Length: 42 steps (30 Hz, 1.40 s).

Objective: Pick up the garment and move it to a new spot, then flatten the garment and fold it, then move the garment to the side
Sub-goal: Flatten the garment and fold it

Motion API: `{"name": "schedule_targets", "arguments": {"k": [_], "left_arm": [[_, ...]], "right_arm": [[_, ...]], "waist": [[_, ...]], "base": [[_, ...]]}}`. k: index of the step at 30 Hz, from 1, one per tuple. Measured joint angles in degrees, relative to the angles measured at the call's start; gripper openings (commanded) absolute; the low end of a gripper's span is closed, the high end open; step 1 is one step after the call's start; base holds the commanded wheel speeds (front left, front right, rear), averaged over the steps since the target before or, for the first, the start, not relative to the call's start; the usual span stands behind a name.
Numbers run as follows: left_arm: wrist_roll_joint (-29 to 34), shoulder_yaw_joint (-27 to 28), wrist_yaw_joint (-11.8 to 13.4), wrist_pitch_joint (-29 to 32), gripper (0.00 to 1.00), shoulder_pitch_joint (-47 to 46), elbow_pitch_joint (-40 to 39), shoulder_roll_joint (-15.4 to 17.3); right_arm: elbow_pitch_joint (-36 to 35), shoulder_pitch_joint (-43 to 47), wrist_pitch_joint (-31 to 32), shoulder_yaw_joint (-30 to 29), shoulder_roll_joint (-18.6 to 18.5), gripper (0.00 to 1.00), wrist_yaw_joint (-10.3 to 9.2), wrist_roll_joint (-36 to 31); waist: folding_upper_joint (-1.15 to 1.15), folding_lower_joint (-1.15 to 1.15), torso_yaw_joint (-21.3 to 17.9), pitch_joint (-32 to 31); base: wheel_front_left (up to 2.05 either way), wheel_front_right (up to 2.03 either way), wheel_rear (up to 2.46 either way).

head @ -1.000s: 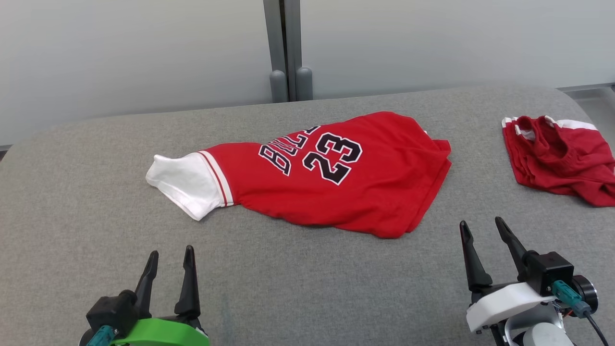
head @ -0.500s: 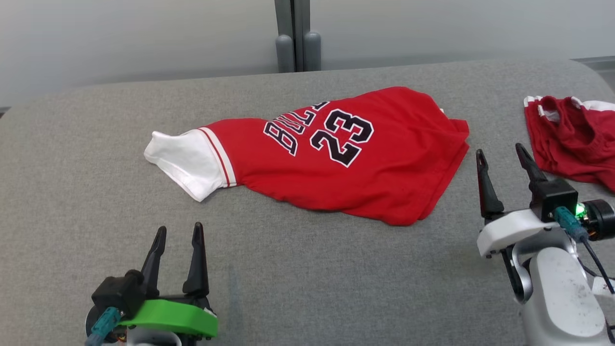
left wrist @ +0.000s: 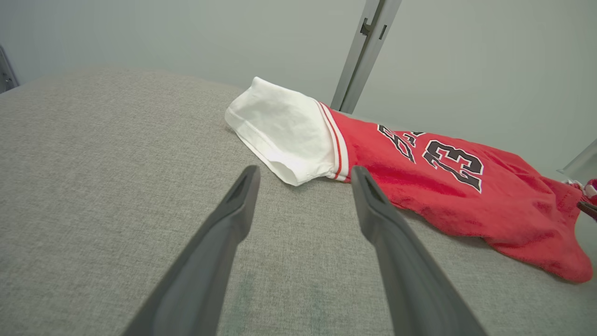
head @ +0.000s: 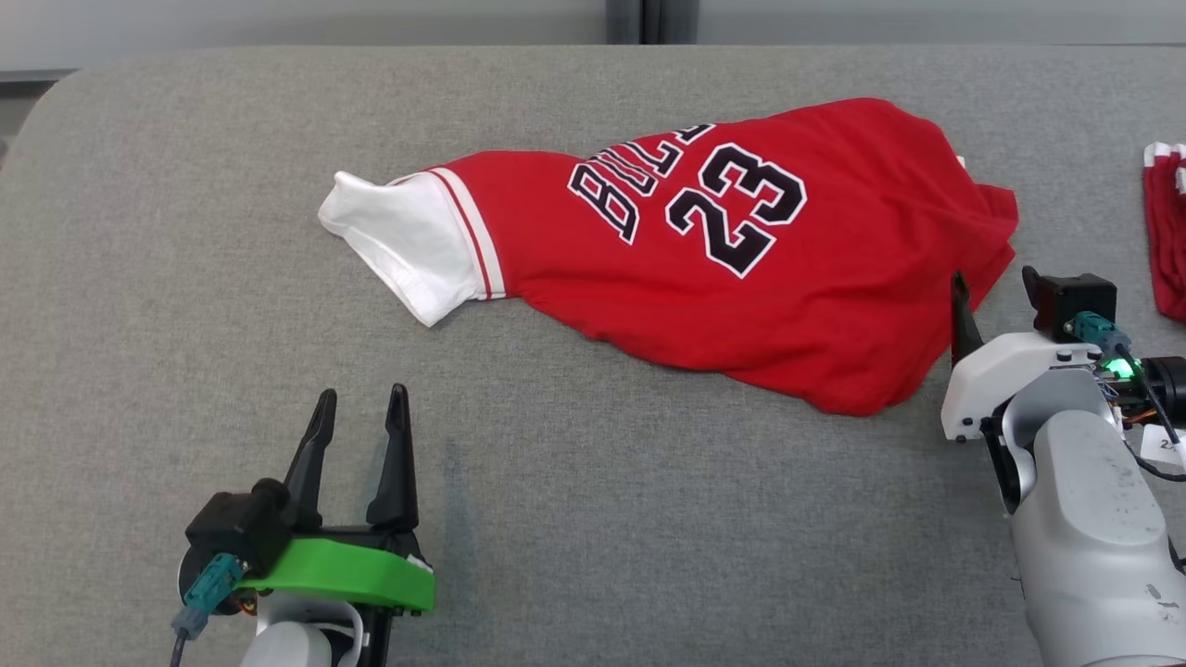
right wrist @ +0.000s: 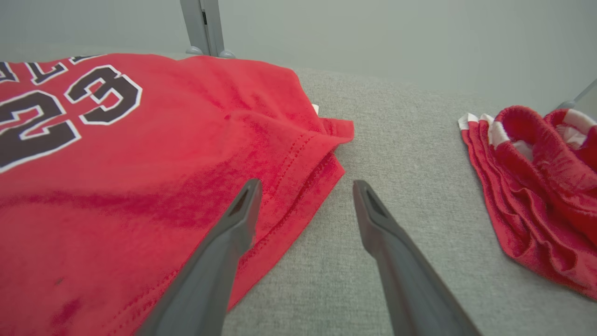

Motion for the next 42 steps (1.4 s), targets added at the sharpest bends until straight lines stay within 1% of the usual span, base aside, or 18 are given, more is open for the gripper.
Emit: {"name": "schedule_targets", "arguments": {"k": [6,12,13,14,15,16,17,18,22,26,30,32,38,42], "left_arm": [[-0.5,-0.7,0.0,0.0,1.0,-0.6,0.4,0.0],[-0.5,-0.9,0.0,0.0,1.0,-0.8,0.6,0.0],[-0.5,-0.9,0.0,0.0,1.0,-0.8,0.7,0.0],[-0.5,-0.9,0.0,0.0,1.0,-0.8,0.7,0.0],[-0.4,-1.0,0.0,0.0,1.0,-0.8,0.7,0.0],[-0.4,-1.1,0.0,0.0,1.0,-0.8,0.8,0.0],[-0.4,-1.2,0.0,0.0,1.0,-0.8,0.9,0.0],[-0.4,-1.2,0.0,0.0,1.0,-0.8,0.9,0.0],[-0.1,-1.1,0.0,0.0,1.0,-0.7,1.0,0.0],[0.4,-0.5,0.0,0.0,1.0,-0.3,1.1,-0.1],[0.7,-0.1,0.0,0.0,1.0,0.4,1.3,-0.1],[0.7,0.2,0.0,0.0,1.0,0.7,1.3,-0.1],[0.8,1.5,0.0,0.0,1.0,2.6,1.1,-0.1],[1.1,2.8,0.0,0.0,1.0,4.0,0.7,-0.1]], "right_arm": [[7.5,-3.3,-0.1,-2.0,-0.3,1.0,0.0,0.4],[13.0,-6.2,-2.2,-2.4,-0.5,0.99,-0.04,1.1],[13.7,-6.5,-2.5,-2.3,-0.5,0.83,-0.04,1.4],[14.8,-6.9,-2.8,-2.2,-0.5,0.48,-0.04,1.7],[15.4,-7.2,-3.0,-2.1,-0.5,0.36,-0.04,2.1],[16.3,-7.4,-3.1,-1.9,-0.4,0.32,-0.04,2.2],[17.2,-7.7,-3.4,-1.7,-0.4,0.09,-0.04,2.5],[18.0,-7.9,-3.5,-1.4,-0.5,0.0,-0.03,2.6],[19.2,-8.6,-4.3,0.1,-0.8,0.0,-0.02,3.4],[17.0,-8.6,-4.9,2.4,-0.8,0.0,-0.01,3.9],[7.3,-8.0,-5.1,6.4,-0.7,0.0,-0.01,5.1],[2.4,-5.9,-5.1,8.6,-0.5,0.0,-0.01,6.0],[-12.6,3.6,-5.1,16.6,-0.2,0.0,-0.01,10.3],[-21.8,10.4,-4.9,20.6,-0.1,0.0,-0.01,12.8]], "waist": [[0.0,0.0,2.0,2.3],[0.0,0.0,2.9,2.7],[0.0,0.0,2.9,2.6],[0.0,0.0,2.8,2.4],[0.0,0.0,2.8,2.3],[0.0,0.0,2.7,2.1],[0.0,0.0,2.7,2.0],[0.0,0.0,2.6,1.8],[0.0,0.0,2.2,1.4],[0.0,0.0,1.6,0.7],[0.0,0.0,0.8,-0.6],[0.0,0.0,0.4,-1.4],[0.0,0.0,-1.0,-4.8],[0.0,0.0,-2.0,-7.2]], "base": [[0.0,0.0,0.0],[0.0,0.0,0.0],[0.0,0.0,0.0],[0.0,0.0,0.0],[0.0,0.0,0.0],[0.0,0.0,0.0],[0.0,0.0,0.0],[0.0,0.0,0.0],[0.0,0.0,0.0],[0.0,0.0,0.0],[0.0,0.0,0.0],[0.0,0.0,0.0],[0.0,0.0,0.0],[0.0,0.0,0.0]]}}
